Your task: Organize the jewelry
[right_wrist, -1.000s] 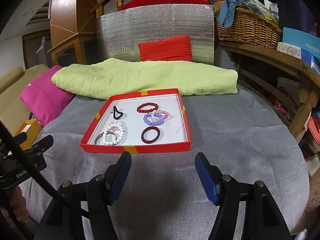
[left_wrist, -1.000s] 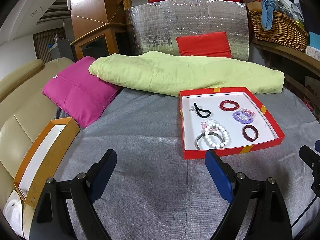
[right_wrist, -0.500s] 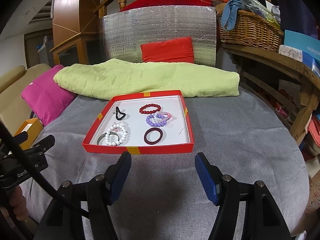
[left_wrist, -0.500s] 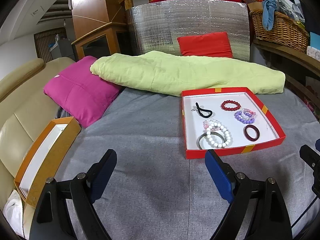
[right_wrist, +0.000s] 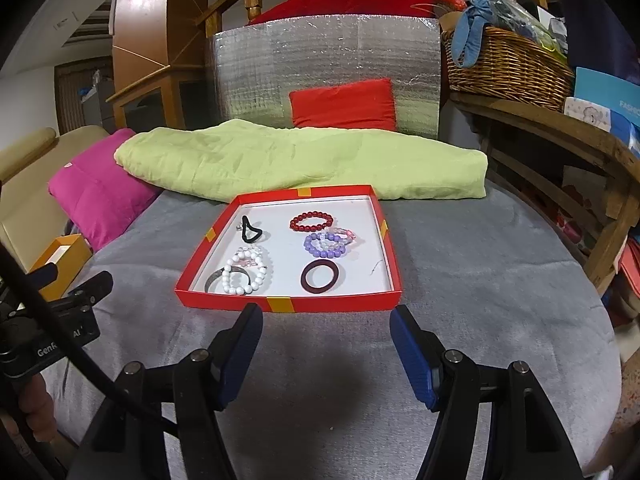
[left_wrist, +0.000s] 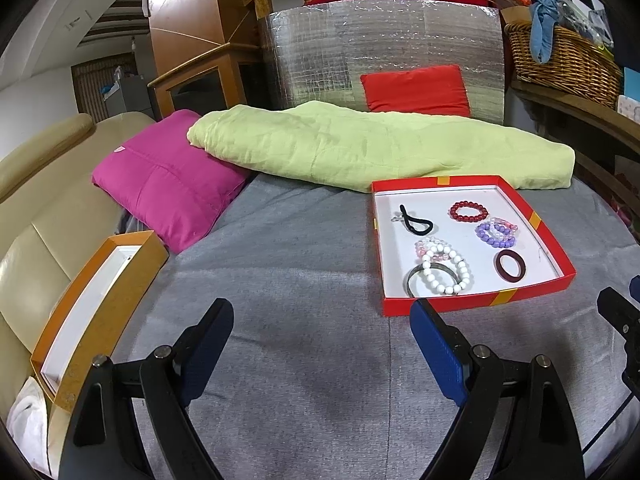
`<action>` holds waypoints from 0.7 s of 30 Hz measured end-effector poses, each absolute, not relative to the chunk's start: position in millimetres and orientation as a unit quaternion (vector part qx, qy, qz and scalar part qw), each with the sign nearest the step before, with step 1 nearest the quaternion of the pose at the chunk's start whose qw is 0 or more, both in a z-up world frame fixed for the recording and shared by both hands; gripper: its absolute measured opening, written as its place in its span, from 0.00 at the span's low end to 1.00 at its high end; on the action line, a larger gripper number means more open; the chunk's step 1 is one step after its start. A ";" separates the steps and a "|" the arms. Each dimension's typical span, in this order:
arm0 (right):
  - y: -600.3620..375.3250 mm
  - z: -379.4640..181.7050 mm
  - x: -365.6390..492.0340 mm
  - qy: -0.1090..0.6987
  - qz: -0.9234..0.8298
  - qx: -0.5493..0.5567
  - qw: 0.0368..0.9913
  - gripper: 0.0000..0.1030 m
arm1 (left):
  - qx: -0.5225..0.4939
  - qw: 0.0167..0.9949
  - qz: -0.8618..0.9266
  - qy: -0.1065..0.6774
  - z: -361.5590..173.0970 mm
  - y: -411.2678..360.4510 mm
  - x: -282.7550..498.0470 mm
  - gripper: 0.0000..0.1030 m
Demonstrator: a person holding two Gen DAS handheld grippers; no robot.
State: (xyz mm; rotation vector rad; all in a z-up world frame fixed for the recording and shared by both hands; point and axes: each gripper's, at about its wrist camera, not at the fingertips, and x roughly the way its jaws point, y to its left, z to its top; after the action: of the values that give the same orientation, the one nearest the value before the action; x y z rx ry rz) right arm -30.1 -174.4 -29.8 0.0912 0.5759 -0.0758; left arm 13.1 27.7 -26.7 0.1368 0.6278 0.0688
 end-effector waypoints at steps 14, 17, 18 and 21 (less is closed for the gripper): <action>-166.1 -30.4 -25.5 0.284 -0.028 0.041 0.958 0.68 | 0.066 0.947 0.039 0.311 -27.5 36.9 13.6 0.87; -166.2 -30.1 -25.7 0.283 -0.028 0.040 0.958 0.68 | 0.066 0.947 0.041 0.311 -27.7 37.6 13.9 0.87; -166.6 -30.1 -24.9 0.283 -0.028 0.040 0.958 0.68 | 0.065 0.947 0.041 0.311 -27.6 37.6 13.9 0.87; -168.0 -30.2 -23.2 0.285 -0.027 0.042 0.957 0.68 | 0.065 0.948 0.040 0.310 -27.7 37.1 14.5 0.87</action>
State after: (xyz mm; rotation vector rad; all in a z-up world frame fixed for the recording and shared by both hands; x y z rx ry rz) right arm -23.2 -168.0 -30.2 0.0859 0.5774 -0.0542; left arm 14.5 37.1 -27.7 0.1322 0.6320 0.0819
